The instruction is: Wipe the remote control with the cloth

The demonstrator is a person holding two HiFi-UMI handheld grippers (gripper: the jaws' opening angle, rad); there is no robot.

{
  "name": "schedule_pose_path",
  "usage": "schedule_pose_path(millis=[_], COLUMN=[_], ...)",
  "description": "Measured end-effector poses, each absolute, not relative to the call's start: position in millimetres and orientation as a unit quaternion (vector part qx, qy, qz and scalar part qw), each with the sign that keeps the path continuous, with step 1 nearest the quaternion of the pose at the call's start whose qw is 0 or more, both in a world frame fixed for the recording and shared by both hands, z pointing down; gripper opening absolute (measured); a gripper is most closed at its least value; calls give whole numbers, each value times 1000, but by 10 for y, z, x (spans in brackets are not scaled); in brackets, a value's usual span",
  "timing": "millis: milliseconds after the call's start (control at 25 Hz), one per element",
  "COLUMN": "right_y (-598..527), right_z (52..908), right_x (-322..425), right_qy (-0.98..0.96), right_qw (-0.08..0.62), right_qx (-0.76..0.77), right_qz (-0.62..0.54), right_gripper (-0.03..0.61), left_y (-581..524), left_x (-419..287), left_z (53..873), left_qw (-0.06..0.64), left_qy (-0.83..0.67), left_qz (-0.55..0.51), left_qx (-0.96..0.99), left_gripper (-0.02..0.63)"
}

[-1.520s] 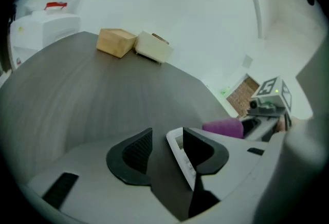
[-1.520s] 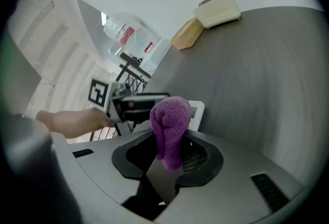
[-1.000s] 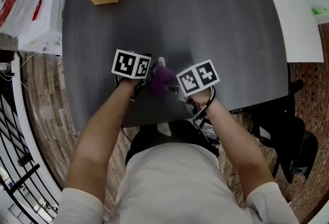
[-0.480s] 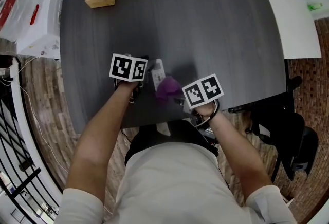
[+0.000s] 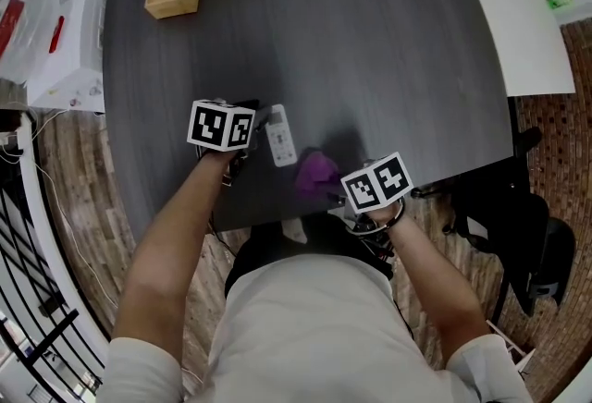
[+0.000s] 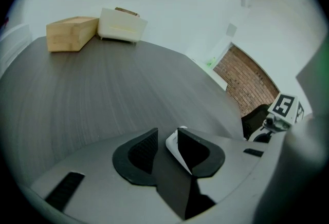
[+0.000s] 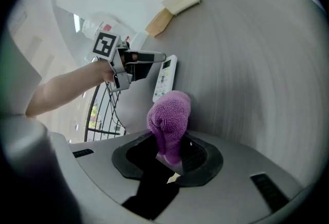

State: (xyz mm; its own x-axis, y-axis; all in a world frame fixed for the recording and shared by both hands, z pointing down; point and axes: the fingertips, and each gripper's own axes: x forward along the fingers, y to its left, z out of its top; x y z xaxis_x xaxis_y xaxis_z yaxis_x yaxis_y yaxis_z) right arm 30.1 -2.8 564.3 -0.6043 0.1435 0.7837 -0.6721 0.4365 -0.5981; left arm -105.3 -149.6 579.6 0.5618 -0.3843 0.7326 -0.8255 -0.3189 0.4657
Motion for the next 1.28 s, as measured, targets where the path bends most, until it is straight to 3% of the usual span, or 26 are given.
schedule_pose_path(millis=[80, 200, 320, 400, 600, 920, 1280], right_y=[-76, -150, -337, -562, -1210, -1460, -915], right_z=[5562, 5514, 5534, 5520, 5451, 5640, 5686], right_x=[319, 349, 422, 406, 74, -329, -307], right_qy=[-754, -762, -774, -790, -821, -810, -820], right_qw=[394, 378, 404, 432, 473, 534, 547], right_qx=[183, 197, 228, 245, 262, 241, 167], right_qz=[493, 488, 430, 359, 181, 10, -31], right_gripper=[117, 117, 117, 117, 117, 117, 117], left_y=[-1519, -1488, -1284, -1125, -983, -961, -963], left_x=[-1089, -1055, -946, -849, -759, -771, -795], left_z=[5679, 5383, 5284, 5365, 5661, 5759, 5776], left_qw=[399, 292, 199, 176, 219, 270, 292], left_qy=[-387, -344, -292, -276, -298, -314, -348], left_qz=[256, 275, 333, 369, 395, 384, 361], left_qx=[791, 849, 874, 870, 841, 825, 814], left_gripper=[121, 123, 123, 123, 112, 95, 95])
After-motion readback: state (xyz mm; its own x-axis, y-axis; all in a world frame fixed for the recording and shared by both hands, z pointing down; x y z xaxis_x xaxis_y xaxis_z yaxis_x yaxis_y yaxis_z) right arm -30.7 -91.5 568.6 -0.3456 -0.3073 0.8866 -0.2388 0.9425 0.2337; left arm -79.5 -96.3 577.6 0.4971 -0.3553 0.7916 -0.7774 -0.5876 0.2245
